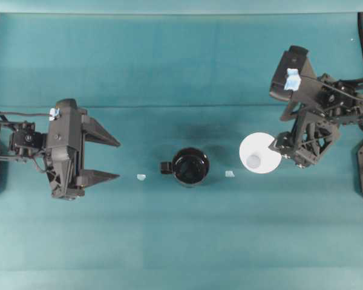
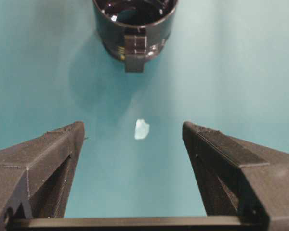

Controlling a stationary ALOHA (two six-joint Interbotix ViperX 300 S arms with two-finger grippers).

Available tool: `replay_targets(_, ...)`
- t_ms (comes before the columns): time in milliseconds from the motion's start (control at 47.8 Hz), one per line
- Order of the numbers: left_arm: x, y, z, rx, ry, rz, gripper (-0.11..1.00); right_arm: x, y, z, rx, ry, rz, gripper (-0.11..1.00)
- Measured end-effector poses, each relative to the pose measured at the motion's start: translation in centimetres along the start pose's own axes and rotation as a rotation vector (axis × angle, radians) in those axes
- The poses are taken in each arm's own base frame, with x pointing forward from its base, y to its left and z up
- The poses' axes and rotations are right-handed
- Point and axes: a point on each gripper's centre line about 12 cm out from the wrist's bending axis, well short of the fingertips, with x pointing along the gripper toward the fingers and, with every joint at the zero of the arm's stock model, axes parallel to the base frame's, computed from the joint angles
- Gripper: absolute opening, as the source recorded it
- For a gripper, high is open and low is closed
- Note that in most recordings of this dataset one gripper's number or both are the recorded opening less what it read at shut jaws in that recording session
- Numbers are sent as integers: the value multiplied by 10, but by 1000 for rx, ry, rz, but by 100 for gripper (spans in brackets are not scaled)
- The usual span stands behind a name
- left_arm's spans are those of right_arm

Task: Put the paper cup into the moved cup holder.
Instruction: 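Lower the right gripper over the white paper cup and grasp its rim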

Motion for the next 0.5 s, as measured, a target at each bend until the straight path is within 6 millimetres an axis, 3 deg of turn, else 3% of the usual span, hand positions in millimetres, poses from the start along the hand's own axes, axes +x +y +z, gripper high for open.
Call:
replay_targets(167,0,0,1,-2,-3,1,84,17,-4,0,14,60,-25,93)
replay_targets(502,0,0,0,0,-2,0,84,74,-6,1,21,140,-51,92)
